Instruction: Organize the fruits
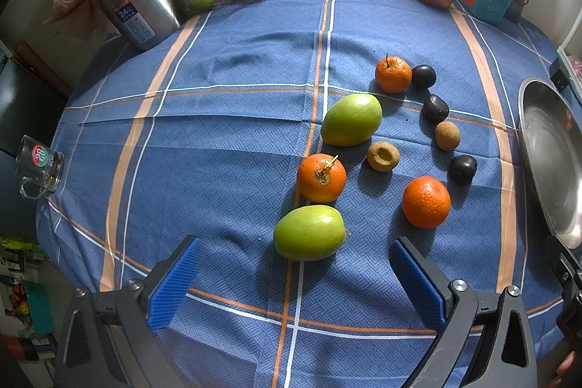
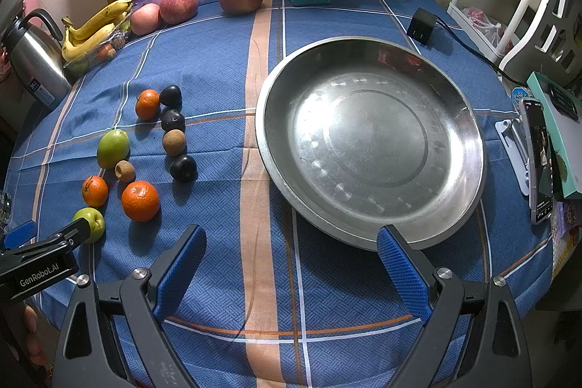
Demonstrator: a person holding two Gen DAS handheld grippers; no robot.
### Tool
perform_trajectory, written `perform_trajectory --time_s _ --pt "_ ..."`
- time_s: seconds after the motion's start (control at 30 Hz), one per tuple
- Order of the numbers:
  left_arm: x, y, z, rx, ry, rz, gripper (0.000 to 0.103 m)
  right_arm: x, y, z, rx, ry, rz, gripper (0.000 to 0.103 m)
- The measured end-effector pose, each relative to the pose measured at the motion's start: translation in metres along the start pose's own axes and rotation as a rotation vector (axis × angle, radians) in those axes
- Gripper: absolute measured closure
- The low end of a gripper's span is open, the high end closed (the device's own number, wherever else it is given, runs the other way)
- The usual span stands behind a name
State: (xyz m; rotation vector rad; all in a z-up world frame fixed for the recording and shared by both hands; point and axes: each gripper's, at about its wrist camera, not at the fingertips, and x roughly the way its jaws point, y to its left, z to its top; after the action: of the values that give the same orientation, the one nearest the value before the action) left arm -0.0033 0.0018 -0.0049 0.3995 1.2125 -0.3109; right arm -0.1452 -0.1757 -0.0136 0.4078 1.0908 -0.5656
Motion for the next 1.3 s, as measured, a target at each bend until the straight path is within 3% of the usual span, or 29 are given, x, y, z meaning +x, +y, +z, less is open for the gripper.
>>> perform_trajectory --time_s 0.83,1.1,1.3 --pt "-0.004 -0.001 0.003 -0.003 -0.011 -0.052 0.0 0.003 0.002 0.0 -0.01 0.01 -0.002 0.008" --pt "-0.012 0.014 0.01 -0.041 -0.108 -0.08 0.0 0.003 0.01 0.003 -0.04 -0.006 0.003 0.008" --pt "-0.012 0.038 0.019 -0.123 -0.167 -0.145 0.0 -0.007 0.027 0.016 -0.032 -0.071 0.077 0.008"
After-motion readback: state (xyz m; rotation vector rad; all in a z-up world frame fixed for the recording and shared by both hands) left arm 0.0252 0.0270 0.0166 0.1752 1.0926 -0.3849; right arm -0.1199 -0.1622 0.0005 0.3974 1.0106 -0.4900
